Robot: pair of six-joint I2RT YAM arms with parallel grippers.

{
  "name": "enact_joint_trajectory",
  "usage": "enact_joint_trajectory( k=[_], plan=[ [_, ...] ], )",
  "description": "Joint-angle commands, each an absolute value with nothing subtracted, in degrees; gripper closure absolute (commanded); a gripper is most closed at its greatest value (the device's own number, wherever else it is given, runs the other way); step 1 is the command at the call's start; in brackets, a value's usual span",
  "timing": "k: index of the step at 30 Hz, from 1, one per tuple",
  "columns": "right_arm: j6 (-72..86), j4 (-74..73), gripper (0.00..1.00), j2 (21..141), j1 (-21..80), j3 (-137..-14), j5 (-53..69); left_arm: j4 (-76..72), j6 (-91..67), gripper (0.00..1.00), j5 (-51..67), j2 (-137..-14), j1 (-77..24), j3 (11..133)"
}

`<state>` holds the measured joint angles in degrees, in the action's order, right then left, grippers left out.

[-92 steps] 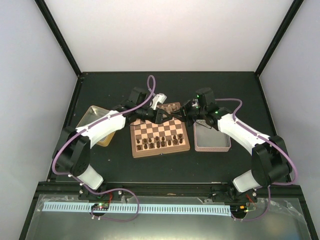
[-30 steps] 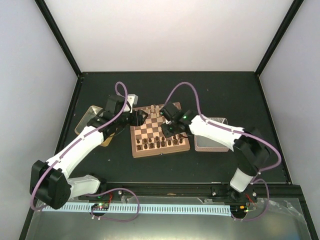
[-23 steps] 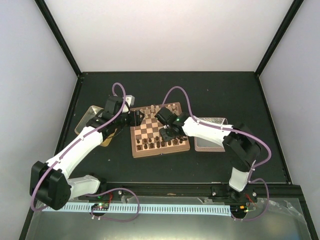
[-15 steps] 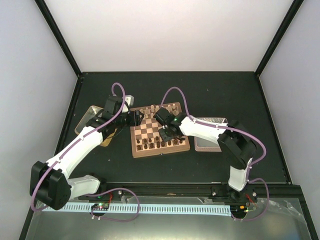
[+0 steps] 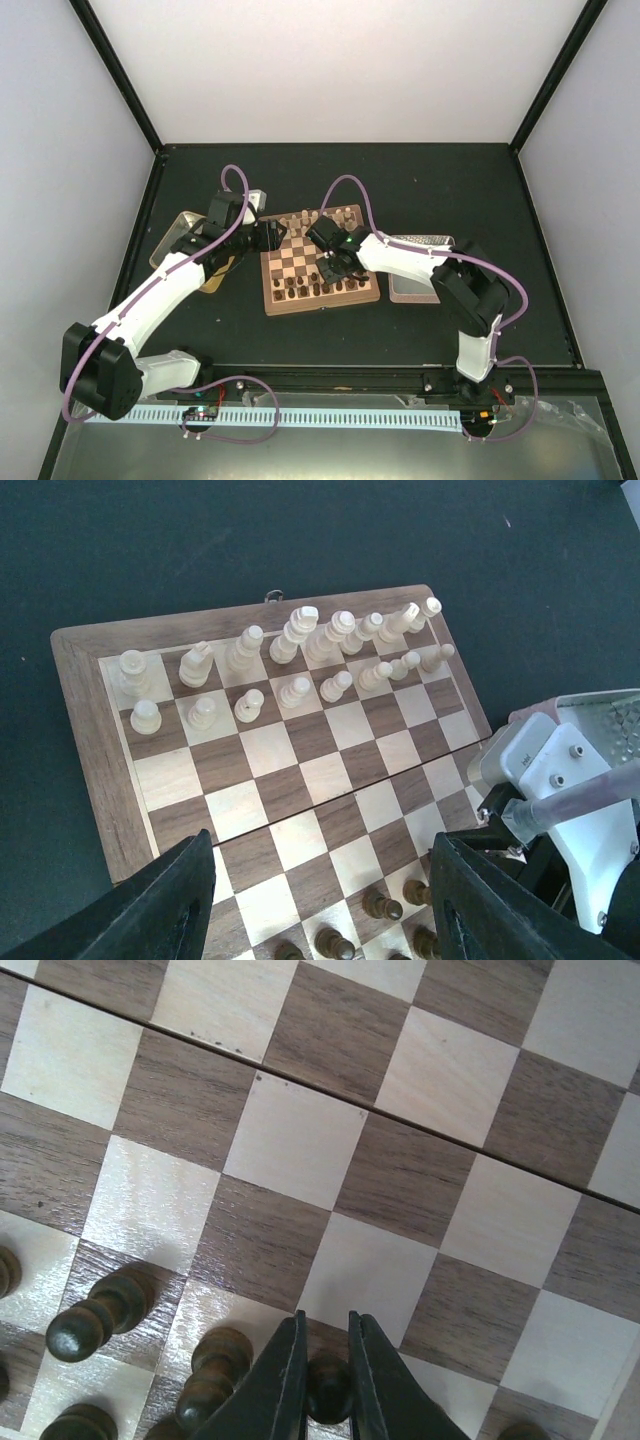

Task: Set up the chess pieces on the board
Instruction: Place the chess piece on the chessboard.

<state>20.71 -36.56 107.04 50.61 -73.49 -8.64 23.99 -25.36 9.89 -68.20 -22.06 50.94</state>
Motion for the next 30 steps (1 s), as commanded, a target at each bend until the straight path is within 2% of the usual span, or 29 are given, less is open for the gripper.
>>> enact_joint_trajectory(
  k=[1, 20, 24, 30],
  plan=[
    [20.2, -34.9, 0.90, 108.7, 50.7, -74.1, -8.4, 23.8, -25.8, 0.39, 10.4, -67.7, -21.4, 50.9],
    [23.2, -39.3, 0.72, 103.6, 50.6, -77.2, -10.2, 23.9, -25.5, 0.37, 11.6, -67.0, -20.9, 51.5],
    [27.0, -41.0, 0.65, 99.7, 49.5, -79.1, -12.8, 25.1, -24.8, 0.33, 11.1, -64.6, -20.8, 52.5],
    [31.0, -41.2, 0.46, 86.3, 45.7, -73.9, -17.4, 27.5, -24.1, 0.26, 9.4, -54.9, -20.8, 51.8]
  ],
)
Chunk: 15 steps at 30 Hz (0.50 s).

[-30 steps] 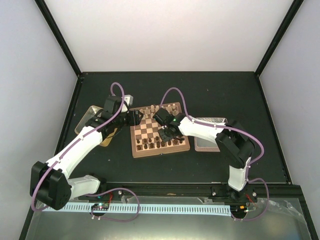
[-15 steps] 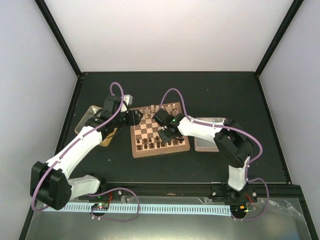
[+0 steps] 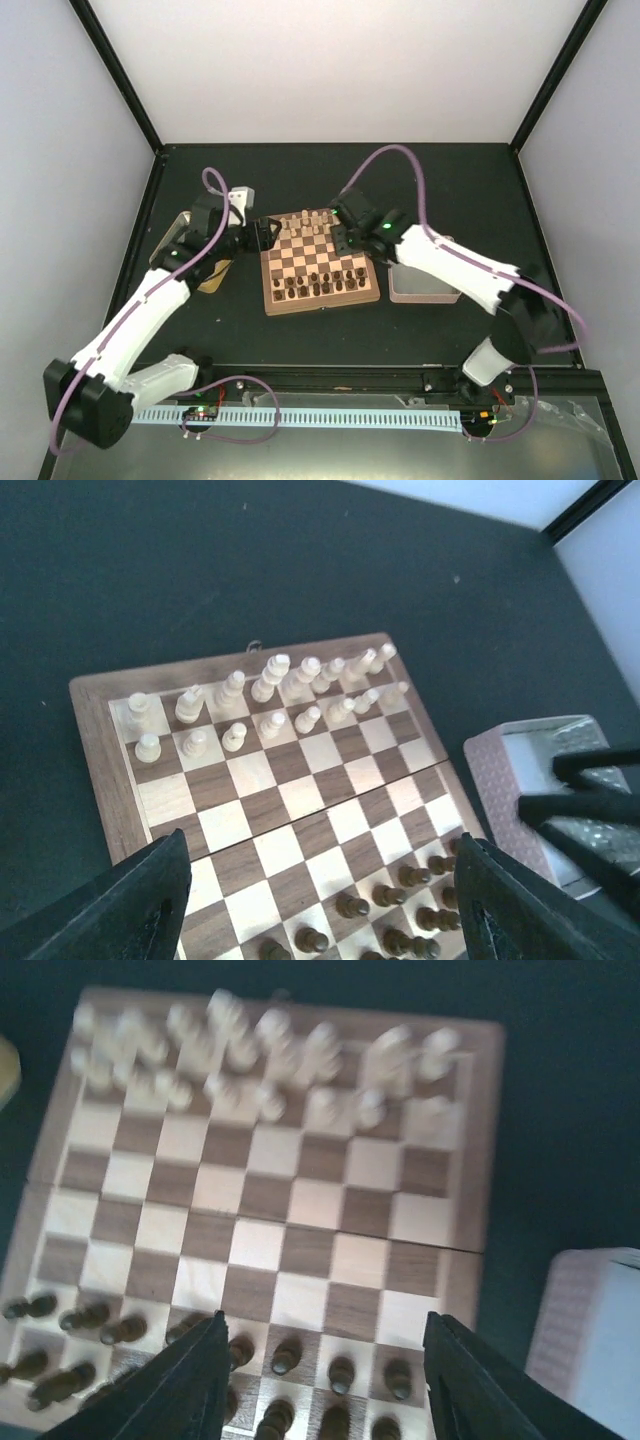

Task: Set up the chess pieces on the board
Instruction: Place the chess piece on the chessboard, then reset both arms

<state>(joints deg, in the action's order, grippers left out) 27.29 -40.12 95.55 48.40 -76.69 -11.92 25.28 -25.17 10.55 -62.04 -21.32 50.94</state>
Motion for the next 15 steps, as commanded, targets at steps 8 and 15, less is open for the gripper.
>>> enact_joint_trajectory(
  k=[8, 15],
  plan=[
    [28.1, -43.6, 0.14, 60.5, 44.2, -63.0, -27.0, 30.6, -23.0, 0.01, 4.0, -34.9, -20.8, 47.9],
    [35.1, -56.3, 0.02, 42.5, 44.2, -61.5, -33.7, 38.8, -20.3, 0.01, -3.1, -23.1, -20.8, 48.2]
  ],
)
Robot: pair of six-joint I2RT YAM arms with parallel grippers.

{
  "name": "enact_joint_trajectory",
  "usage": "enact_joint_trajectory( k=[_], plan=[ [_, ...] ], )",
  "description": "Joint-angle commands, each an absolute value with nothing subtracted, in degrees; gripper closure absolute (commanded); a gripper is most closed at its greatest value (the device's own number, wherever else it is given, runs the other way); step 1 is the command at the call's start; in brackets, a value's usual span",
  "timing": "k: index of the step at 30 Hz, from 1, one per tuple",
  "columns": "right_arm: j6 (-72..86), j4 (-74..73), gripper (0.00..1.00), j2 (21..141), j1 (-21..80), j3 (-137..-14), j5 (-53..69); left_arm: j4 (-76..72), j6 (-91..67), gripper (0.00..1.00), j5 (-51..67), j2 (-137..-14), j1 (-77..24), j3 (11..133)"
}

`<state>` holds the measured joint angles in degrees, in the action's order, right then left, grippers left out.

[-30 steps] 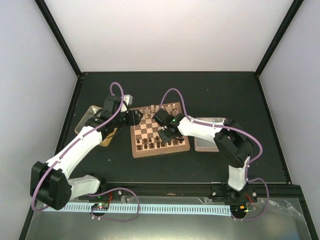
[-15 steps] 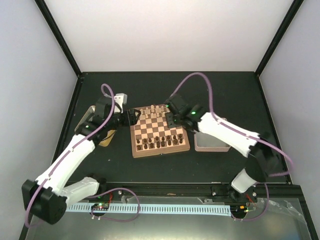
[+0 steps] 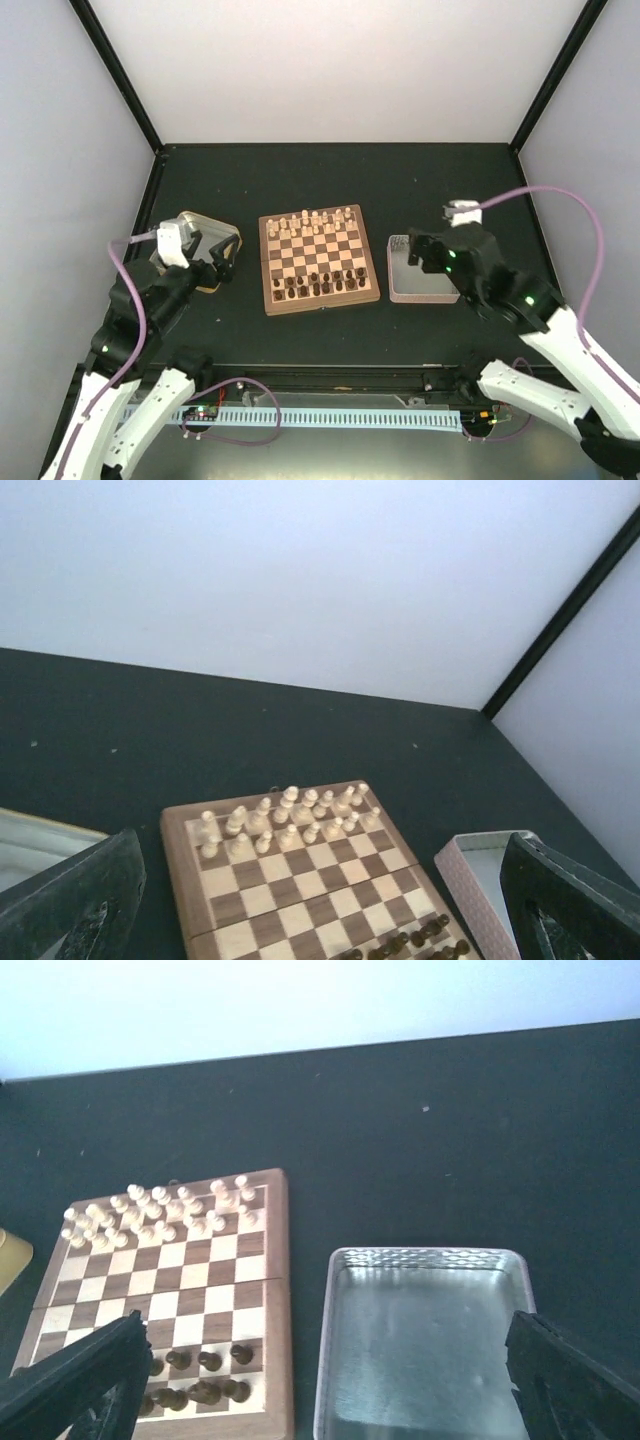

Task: Set up the chess pieces on the board
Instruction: Reset both arms

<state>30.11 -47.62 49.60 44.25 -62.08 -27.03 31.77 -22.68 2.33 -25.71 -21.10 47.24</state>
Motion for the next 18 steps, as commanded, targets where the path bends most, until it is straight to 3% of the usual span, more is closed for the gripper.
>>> enact_joint_trajectory(
  k=[1, 8, 18],
  plan=[
    [36.6, -58.7, 0.00, 40.2, 44.2, -61.7, -34.5, 40.3, -19.8, 0.01, -3.5, -22.2, -20.8, 48.6],
    [41.0, -68.3, 0.00, 29.1, 44.2, -66.3, -39.3, 46.9, -16.5, 0.01, -5.8, -16.6, -20.8, 52.3],
    [38.9, -67.2, 0.00, 26.2, 44.2, -66.6, -40.5, 51.0, -16.1, 0.01, -6.3, -13.8, -20.8, 55.4]
  ],
)
